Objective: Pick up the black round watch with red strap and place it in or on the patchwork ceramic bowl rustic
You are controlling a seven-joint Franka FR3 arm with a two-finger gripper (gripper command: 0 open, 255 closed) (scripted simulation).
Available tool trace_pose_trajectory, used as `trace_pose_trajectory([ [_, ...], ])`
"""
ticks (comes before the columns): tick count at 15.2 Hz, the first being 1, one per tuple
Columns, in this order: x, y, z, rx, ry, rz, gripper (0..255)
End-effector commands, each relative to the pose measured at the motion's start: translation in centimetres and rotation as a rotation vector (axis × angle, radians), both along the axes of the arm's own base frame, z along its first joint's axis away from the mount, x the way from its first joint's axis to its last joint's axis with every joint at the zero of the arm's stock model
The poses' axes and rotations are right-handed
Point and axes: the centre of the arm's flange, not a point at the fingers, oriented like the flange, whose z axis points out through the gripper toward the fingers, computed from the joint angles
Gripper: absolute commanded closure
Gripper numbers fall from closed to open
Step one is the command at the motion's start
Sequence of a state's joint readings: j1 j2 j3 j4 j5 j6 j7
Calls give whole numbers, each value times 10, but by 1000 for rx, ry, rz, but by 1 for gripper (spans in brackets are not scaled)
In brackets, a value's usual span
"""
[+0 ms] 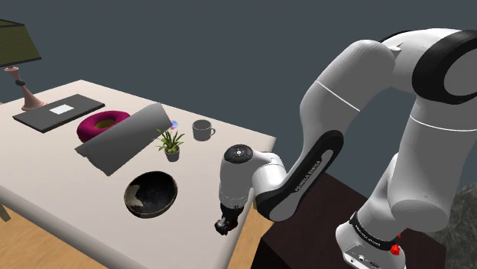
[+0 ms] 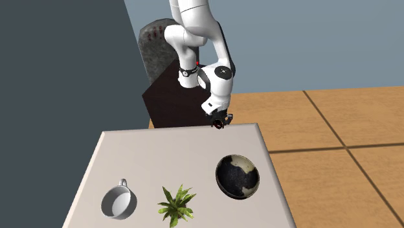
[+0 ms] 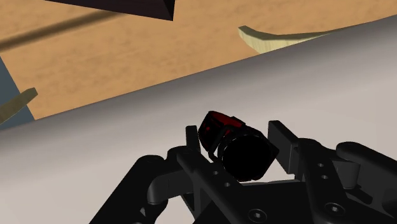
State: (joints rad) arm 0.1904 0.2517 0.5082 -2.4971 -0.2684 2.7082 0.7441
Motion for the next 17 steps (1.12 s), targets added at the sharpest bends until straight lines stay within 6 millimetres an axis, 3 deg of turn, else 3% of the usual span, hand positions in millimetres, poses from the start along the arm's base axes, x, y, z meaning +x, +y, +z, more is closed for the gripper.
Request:
trace_pose_trajectory([
  [1, 0, 0, 0, 0, 0, 0, 255],
  [8, 0, 0, 0, 0, 0, 0, 255],
  [17, 0, 0, 47, 0, 0, 0, 255],
])
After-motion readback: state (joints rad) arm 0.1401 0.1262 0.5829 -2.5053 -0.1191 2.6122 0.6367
